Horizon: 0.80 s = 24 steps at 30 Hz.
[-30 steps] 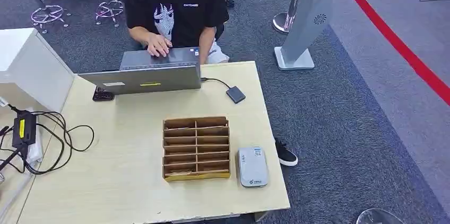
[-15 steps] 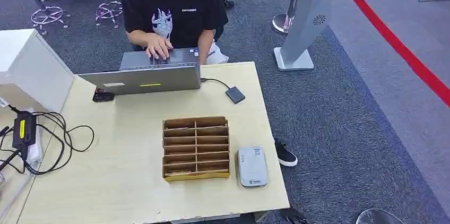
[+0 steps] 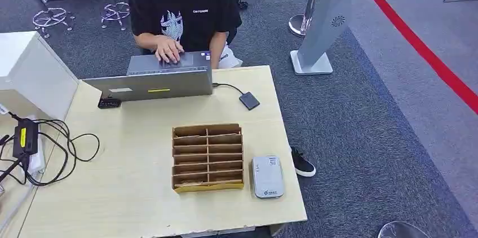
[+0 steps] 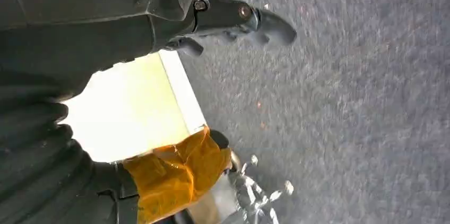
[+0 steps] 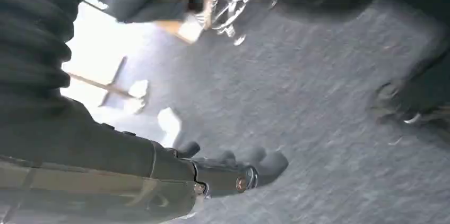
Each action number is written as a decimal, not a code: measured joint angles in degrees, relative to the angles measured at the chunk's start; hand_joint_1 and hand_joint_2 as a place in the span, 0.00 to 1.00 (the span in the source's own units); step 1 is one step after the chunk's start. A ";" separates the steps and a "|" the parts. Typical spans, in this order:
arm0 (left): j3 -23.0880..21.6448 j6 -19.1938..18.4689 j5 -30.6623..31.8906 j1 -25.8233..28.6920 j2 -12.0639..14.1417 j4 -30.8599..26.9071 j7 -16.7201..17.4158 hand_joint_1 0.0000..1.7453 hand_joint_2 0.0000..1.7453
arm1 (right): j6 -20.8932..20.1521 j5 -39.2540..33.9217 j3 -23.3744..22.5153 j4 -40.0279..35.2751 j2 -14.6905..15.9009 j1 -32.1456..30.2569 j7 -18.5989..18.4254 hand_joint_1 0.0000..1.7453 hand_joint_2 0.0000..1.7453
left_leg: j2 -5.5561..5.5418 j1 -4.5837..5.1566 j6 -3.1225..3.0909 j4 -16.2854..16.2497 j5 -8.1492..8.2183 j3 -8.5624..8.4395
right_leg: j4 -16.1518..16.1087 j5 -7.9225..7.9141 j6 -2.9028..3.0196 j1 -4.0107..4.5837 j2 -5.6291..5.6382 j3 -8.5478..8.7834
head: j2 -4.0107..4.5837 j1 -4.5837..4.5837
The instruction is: Pass the card to the sensor for recognition and then transmit it.
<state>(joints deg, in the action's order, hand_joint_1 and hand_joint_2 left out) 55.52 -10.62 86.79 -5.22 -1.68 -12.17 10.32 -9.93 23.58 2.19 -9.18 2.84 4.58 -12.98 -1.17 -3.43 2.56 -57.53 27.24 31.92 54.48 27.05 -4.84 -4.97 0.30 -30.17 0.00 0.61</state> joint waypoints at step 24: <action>1.40 4.84 -3.36 -0.03 0.88 0.00 -1.20 0.00 1.00 | 13.10 -4.50 -4.90 0.17 2.21 0.08 1.48 0.00 0.00 | 0.00 0.00 -0.01 -0.06 0.01 0.00 | -0.01 -0.01 0.00 0.00 0.01 0.01 | 0.00 -0.02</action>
<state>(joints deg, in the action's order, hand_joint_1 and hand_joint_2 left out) 56.92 -5.78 83.43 -5.25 -0.81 -12.17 9.12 3.16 19.09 -2.71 -9.01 5.05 4.66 -11.50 -1.17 -3.43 2.55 -57.59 27.25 31.93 54.46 27.04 -4.84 -4.97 0.32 -30.16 0.00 0.59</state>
